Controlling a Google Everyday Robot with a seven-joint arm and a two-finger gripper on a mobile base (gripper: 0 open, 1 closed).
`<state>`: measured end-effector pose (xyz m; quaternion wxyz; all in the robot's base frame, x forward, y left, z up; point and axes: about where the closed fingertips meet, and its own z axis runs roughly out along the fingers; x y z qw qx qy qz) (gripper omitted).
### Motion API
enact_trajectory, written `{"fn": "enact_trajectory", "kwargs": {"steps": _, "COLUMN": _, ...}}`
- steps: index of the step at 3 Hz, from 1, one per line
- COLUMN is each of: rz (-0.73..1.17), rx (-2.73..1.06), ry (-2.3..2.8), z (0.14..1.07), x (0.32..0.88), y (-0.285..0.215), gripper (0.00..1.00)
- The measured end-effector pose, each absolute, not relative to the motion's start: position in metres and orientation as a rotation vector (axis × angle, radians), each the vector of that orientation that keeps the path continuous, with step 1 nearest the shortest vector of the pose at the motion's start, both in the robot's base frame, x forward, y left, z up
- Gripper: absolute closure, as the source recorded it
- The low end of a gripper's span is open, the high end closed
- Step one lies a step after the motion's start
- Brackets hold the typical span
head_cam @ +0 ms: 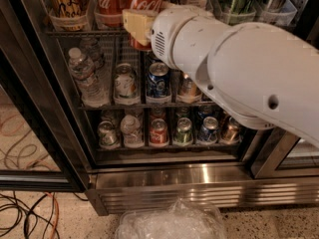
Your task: Pick coke can from top shelf of fridge
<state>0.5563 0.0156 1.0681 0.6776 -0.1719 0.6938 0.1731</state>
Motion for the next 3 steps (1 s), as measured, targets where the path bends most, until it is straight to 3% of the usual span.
{"fn": "enact_trajectory", "kwargs": {"steps": 3, "rz": 0.668, "rx": -0.582, "ry": 1.640, "z": 0.998, "x": 0.477, "y": 0.029, "gripper": 1.00}}
